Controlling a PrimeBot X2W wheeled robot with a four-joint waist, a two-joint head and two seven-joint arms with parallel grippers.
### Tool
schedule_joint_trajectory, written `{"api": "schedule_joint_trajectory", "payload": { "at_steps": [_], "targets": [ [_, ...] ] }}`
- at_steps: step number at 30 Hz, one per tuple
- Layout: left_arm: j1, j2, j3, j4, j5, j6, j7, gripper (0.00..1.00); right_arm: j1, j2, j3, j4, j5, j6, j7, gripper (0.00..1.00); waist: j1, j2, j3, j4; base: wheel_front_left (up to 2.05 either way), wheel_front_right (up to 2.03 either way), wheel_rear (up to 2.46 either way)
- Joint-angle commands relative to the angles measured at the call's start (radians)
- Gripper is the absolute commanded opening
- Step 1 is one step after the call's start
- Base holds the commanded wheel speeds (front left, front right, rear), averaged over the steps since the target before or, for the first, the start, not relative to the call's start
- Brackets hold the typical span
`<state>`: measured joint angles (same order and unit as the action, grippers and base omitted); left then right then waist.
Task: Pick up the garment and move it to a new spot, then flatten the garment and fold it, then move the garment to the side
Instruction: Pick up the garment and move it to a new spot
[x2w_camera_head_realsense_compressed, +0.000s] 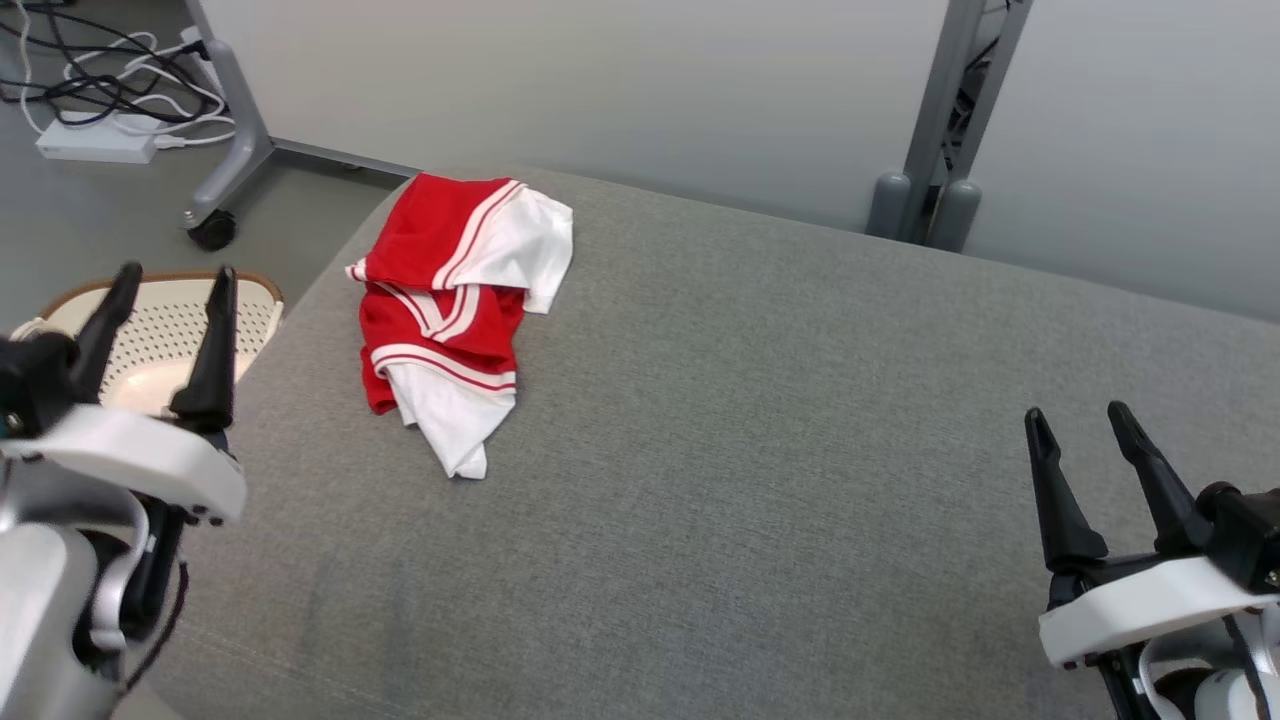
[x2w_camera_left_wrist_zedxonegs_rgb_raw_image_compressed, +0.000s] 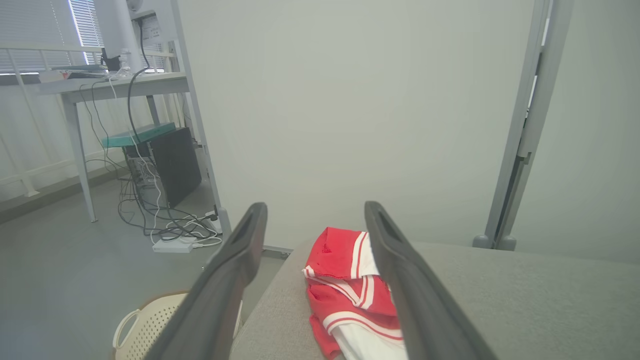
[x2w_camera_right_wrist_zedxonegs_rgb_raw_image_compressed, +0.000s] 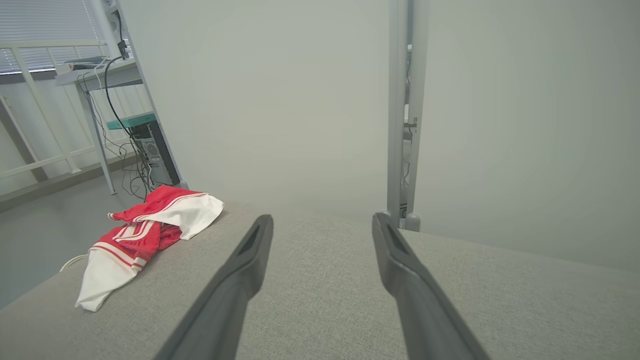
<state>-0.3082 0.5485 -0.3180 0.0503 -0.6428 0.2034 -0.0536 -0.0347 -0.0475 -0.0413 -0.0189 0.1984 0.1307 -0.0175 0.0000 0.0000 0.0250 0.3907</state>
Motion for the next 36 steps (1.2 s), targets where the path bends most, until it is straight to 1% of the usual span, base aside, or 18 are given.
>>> {"api": "schedule_joint_trajectory", "payload": {
  "at_steps": [1, 4, 5, 6, 8, 11, 14, 18, 22, 26, 32, 36],
  "targets": [
    [-0.068, 0.021, 0.005, 0.025, -0.006, -0.021, 0.038, 1.00, -0.025, -0.006, -0.002, -0.021, -0.011, 0.000, 0.007, 1.00, 0.0000, 0.0000, 0.053, -0.058, 0.00, 0.00, 0.00],
    [-0.178, 0.036, 0.009, 0.090, -0.034, -0.055, 0.112, 1.00, -0.058, -0.006, -0.008, -0.056, -0.038, 0.000, 0.016, 1.00, 0.0000, 0.0000, 0.098, -0.104, 0.00, 0.00, 0.00],
    [-0.178, 0.036, 0.009, 0.090, -0.034, -0.055, 0.112, 1.00, -0.058, -0.006, -0.008, -0.056, -0.038, 0.000, 0.016, 1.00, 0.0000, 0.0000, 0.098, -0.104, 0.00, 0.00, 0.00],
    [-0.209, 0.042, 0.014, 0.113, -0.045, -0.062, 0.136, 1.00, -0.071, -0.006, -0.005, -0.067, -0.043, 0.000, 0.022, 1.00, 0.0000, 0.0000, 0.116, -0.122, 0.00, 0.00, 0.00],
    [-0.267, 0.058, 0.009, 0.169, -0.054, -0.083, 0.180, 1.00, -0.096, -0.006, -0.002, -0.090, -0.056, 0.000, 0.028, 1.00, 0.0000, 0.0000, 0.151, -0.153, 0.00, 0.00, 0.00],
    [-0.336, 0.063, 0.005, 0.266, -0.073, -0.109, 0.237, 1.00, -0.131, -0.006, 0.004, -0.126, -0.072, 0.000, 0.037, 1.00, 0.0000, 0.0000, 0.207, -0.193, 0.00, 0.00, 0.00],
    [-0.387, 0.057, 0.010, 0.357, -0.097, -0.119, 0.277, 1.00, -0.160, -0.006, 0.025, -0.153, -0.082, 0.000, 0.045, 1.00, 0.0000, 0.0000, 0.261, -0.230, 0.00, 0.00, 0.00],
    [-0.430, 0.048, 0.013, 0.461, -0.120, -0.128, 0.304, 1.00, -0.184, -0.006, 0.051, -0.180, -0.093, 0.000, 0.054, 1.00, 0.0000, 0.0000, 0.328, -0.266, 0.00, 0.00, 0.00],
    [-0.452, 0.051, -0.001, 0.549, -0.135, -0.142, 0.367, 1.00, -0.195, -0.006, 0.058, -0.203, -0.107, 0.000, 0.060, 1.00, 0.0000, 0.0000, 0.380, -0.289, 0.00, 0.00, 0.00],
    [-0.463, 0.052, -0.001, 0.606, -0.148, -0.147, 0.398, 1.00, -0.198, -0.006, 0.052, -0.225, -0.121, 0.000, 0.069, 1.00, 0.0000, 0.0000, 0.423, -0.298, 0.00, 0.00, 0.00],
    [-0.471, 0.029, 0.004, 0.673, -0.178, -0.148, 0.426, 1.00, -0.208, -0.006, 0.050, -0.253, -0.134, 0.000, 0.078, 1.00, 0.0000, 0.0000, 0.467, -0.301, 0.00, 0.00, 0.00],
    [-0.473, 0.016, 0.001, 0.707, -0.196, -0.144, 0.457, 1.00, -0.214, -0.006, 0.054, -0.256, -0.138, 0.000, 0.087, 1.00, 0.0000, 0.0000, 0.475, -0.303, 0.00, 0.00, 0.00]
  ]
}}
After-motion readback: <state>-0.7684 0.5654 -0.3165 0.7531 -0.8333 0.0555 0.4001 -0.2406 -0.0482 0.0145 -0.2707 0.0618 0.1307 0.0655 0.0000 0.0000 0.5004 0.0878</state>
